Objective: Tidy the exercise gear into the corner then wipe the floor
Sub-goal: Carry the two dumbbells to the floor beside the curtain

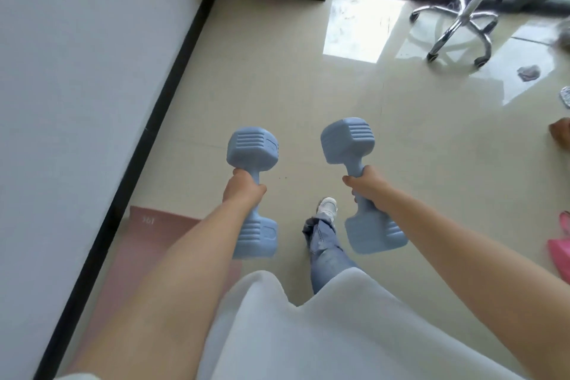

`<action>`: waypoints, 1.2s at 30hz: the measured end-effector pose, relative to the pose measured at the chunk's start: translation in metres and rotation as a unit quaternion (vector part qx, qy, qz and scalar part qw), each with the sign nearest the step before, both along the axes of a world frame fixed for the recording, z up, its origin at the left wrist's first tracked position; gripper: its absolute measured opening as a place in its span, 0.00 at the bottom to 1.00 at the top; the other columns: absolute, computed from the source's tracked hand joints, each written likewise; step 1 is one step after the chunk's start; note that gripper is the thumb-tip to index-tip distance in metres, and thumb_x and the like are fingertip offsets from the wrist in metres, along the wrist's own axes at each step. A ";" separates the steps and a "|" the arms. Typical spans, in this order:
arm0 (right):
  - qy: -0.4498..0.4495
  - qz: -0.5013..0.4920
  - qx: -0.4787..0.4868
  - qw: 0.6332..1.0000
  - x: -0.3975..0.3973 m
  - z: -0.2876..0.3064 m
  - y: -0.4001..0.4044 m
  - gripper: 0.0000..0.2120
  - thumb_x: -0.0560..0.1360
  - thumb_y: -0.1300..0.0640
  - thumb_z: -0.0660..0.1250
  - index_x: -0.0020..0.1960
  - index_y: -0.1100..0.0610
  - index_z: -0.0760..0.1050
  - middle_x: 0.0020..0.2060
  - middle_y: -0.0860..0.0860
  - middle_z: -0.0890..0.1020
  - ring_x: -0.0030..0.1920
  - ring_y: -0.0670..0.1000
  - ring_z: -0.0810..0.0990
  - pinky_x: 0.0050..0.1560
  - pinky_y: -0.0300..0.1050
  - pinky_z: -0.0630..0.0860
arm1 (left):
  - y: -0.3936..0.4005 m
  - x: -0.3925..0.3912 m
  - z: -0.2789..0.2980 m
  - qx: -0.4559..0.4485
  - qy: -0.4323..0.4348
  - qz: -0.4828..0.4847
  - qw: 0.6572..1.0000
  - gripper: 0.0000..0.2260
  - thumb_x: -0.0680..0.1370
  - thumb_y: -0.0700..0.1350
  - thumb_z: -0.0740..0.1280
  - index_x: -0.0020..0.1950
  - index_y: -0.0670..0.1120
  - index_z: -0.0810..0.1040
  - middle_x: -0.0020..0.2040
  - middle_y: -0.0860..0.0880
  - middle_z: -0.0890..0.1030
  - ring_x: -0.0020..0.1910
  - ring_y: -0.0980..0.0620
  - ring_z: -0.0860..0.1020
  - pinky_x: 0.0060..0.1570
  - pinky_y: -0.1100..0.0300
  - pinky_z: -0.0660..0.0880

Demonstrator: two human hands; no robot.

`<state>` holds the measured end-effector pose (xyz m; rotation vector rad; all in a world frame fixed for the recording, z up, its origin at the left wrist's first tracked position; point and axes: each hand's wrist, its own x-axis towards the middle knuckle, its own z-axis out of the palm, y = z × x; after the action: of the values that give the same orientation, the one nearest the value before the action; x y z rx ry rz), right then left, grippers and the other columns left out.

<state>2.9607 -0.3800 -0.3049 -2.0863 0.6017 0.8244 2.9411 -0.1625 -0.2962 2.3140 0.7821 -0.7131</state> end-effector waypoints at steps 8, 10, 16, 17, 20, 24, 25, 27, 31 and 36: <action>-0.023 0.008 -0.023 0.999 0.247 0.017 -0.029 0.11 0.78 0.59 0.60 0.37 0.59 0.64 0.29 0.54 0.71 0.41 0.57 0.73 0.44 0.47 0.69 | -0.010 0.230 0.012 0.011 -0.001 0.013 1.000 0.20 0.78 0.41 0.62 0.67 0.37 0.62 0.50 0.42 0.73 0.51 0.41 0.76 0.46 0.56 0.69; -0.025 0.004 -0.015 1.000 0.299 0.021 -0.026 0.08 0.78 0.58 0.60 0.42 0.60 0.66 0.30 0.54 0.71 0.41 0.57 0.73 0.44 0.47 0.69 | -0.008 0.279 0.014 0.009 0.004 0.015 1.000 0.20 0.78 0.41 0.62 0.67 0.37 0.62 0.48 0.43 0.72 0.47 0.43 0.73 0.44 0.57 0.68; -0.015 -0.001 -0.010 1.000 0.458 0.009 -0.006 0.06 0.77 0.59 0.60 0.47 0.62 0.66 0.31 0.53 0.71 0.30 0.51 0.71 0.43 0.46 0.70 | 0.009 0.450 -0.001 0.004 0.005 0.026 1.000 0.19 0.78 0.41 0.63 0.66 0.36 0.64 0.61 0.38 0.76 0.59 0.41 0.76 0.55 0.54 0.73; -0.016 -0.004 -0.010 1.000 0.486 0.005 -0.001 0.06 0.77 0.59 0.60 0.47 0.62 0.66 0.31 0.53 0.71 0.30 0.51 0.71 0.43 0.46 0.70 | 0.013 0.481 -0.004 0.000 0.004 0.026 1.000 0.19 0.78 0.41 0.63 0.66 0.36 0.64 0.61 0.38 0.76 0.60 0.41 0.76 0.55 0.54 0.73; -0.006 -0.016 -0.019 1.000 0.568 -0.001 0.015 0.05 0.77 0.60 0.60 0.47 0.62 0.66 0.31 0.53 0.71 0.36 0.55 0.73 0.43 0.46 0.70 | 0.026 0.570 -0.009 0.001 0.013 0.016 1.000 0.20 0.78 0.41 0.63 0.67 0.36 0.63 0.62 0.39 0.75 0.60 0.40 0.76 0.56 0.54 0.73; 0.006 -0.017 -0.009 1.000 0.669 0.000 0.026 0.09 0.76 0.60 0.60 0.38 0.59 0.65 0.30 0.53 0.71 0.40 0.56 0.72 0.42 0.45 0.68 | 0.039 0.681 -0.004 -0.003 0.027 0.005 1.000 0.20 0.78 0.42 0.63 0.67 0.37 0.64 0.62 0.39 0.76 0.60 0.41 0.76 0.56 0.53 0.73; 0.010 -0.015 -0.012 1.000 0.691 0.001 0.027 0.11 0.76 0.61 0.60 0.36 0.58 0.64 0.30 0.53 0.71 0.39 0.56 0.72 0.42 0.45 0.68 | 0.041 0.706 -0.002 0.000 0.029 -0.001 1.000 0.20 0.78 0.42 0.63 0.67 0.37 0.64 0.62 0.39 0.76 0.60 0.40 0.76 0.56 0.53 0.73; 0.014 -0.013 -0.016 1.000 0.733 0.000 0.025 0.13 0.76 0.61 0.60 0.34 0.57 0.62 0.30 0.52 0.71 0.38 0.55 0.71 0.41 0.45 0.67 | 0.042 0.753 -0.001 0.004 0.034 -0.017 0.999 0.20 0.77 0.41 0.63 0.67 0.37 0.64 0.61 0.39 0.76 0.59 0.40 0.76 0.55 0.53 0.73; 0.019 -0.023 -0.023 0.999 0.820 -0.014 0.014 0.13 0.75 0.61 0.61 0.34 0.56 0.62 0.30 0.52 0.70 0.36 0.54 0.70 0.36 0.43 0.66 | 0.039 0.846 -0.013 0.016 0.050 -0.049 0.997 0.19 0.77 0.40 0.62 0.67 0.37 0.63 0.55 0.40 0.76 0.53 0.41 0.76 0.49 0.54 0.72; 0.022 -0.011 -0.032 0.999 0.944 -0.047 -0.007 0.06 0.76 0.60 0.61 0.44 0.61 0.65 0.37 0.55 0.72 0.41 0.55 0.71 0.42 0.44 0.66 | 0.023 0.965 -0.042 0.034 0.070 -0.093 0.993 0.18 0.77 0.40 0.62 0.65 0.37 0.64 0.47 0.44 0.71 0.44 0.44 0.71 0.43 0.58 0.67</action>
<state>3.9050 -0.3867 -0.3521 -2.1213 0.6808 0.8504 3.9060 -0.1399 -0.3379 2.4411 0.6662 -0.9526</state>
